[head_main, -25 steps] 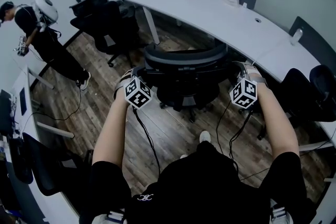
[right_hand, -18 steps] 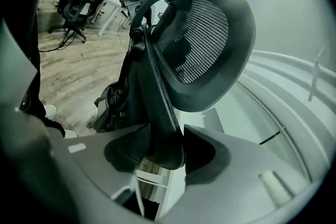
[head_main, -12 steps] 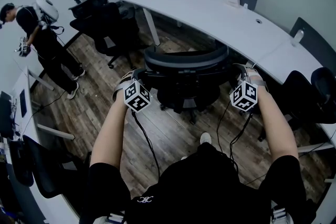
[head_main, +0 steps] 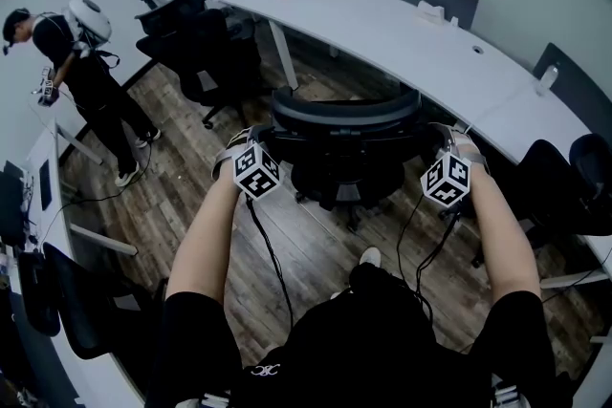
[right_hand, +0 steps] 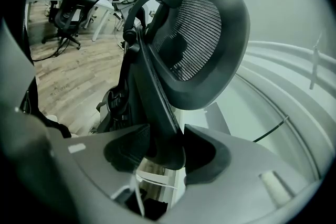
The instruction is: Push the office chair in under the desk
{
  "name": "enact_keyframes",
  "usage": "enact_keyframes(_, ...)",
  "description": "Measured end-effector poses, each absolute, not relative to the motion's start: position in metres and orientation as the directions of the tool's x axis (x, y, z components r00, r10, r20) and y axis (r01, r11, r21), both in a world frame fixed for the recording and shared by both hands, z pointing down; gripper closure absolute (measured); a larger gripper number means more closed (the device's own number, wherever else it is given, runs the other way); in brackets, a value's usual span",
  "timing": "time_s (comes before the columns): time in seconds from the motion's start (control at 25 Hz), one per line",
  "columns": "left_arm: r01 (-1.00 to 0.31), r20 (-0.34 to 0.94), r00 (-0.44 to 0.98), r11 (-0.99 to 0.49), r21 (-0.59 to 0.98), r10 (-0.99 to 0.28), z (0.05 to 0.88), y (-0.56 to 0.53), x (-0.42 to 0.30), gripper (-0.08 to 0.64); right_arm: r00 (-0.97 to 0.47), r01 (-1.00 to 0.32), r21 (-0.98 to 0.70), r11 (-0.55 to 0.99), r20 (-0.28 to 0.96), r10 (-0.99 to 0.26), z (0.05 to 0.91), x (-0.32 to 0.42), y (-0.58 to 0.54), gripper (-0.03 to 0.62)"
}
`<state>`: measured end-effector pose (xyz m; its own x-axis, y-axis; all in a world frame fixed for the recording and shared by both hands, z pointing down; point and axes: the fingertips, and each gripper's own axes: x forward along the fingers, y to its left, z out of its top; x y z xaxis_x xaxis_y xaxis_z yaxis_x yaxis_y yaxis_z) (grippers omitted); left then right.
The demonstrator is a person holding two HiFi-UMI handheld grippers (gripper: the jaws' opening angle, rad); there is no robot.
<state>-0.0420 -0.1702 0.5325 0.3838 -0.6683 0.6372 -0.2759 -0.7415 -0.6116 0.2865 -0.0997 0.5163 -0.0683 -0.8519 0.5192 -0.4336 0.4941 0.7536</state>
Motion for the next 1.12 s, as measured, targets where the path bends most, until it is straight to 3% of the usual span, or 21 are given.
enact_keyframes(1.12, -0.206, 0.601, 0.501, -0.760, -0.616, -0.623, 0.529, -0.260, -0.052, 0.337, -0.039, -0.480, 0.740, 0.471, 0.519, -0.854, 0.514, 0.268, -0.163, 0.379)
